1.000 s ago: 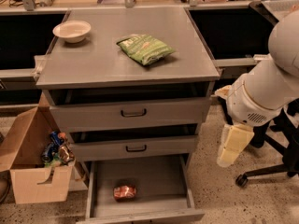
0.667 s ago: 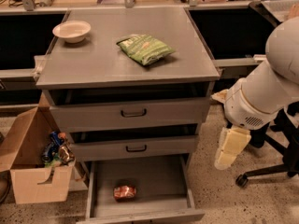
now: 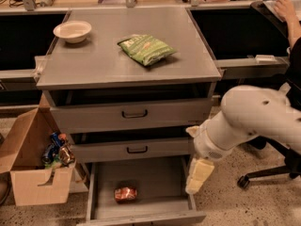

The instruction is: Pick coke can from bottom drawer and place on counter

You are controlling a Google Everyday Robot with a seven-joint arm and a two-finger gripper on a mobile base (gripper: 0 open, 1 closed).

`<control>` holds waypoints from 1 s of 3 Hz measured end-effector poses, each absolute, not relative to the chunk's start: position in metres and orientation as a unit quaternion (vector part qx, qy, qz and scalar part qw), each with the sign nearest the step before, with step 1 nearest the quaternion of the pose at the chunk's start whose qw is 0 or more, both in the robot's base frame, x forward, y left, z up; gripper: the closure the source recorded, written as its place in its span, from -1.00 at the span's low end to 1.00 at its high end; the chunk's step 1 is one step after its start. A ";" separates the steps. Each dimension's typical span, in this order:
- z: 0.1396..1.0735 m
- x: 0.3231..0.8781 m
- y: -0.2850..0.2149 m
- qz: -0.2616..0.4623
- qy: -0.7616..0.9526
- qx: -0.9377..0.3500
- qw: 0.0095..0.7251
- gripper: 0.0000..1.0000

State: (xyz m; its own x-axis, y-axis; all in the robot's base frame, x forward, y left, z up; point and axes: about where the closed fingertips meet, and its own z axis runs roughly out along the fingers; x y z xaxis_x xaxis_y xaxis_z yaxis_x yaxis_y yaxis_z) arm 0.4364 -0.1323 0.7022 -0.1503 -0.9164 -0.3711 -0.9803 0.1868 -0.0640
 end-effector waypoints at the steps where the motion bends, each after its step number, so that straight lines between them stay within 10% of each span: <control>1: 0.642 0.449 -0.103 0.132 0.746 -0.619 0.206 -1.00; 3: 0.563 0.479 -0.047 0.227 0.725 -0.580 0.296 -1.00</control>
Offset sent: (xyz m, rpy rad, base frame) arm 0.0490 0.0882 -0.1529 0.4128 -0.0546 -0.0249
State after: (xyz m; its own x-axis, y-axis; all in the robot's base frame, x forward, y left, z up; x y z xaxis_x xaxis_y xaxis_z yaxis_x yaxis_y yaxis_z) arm 0.4789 -0.0469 0.5631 -0.1531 -0.7062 -0.6913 -0.9742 0.2251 -0.0141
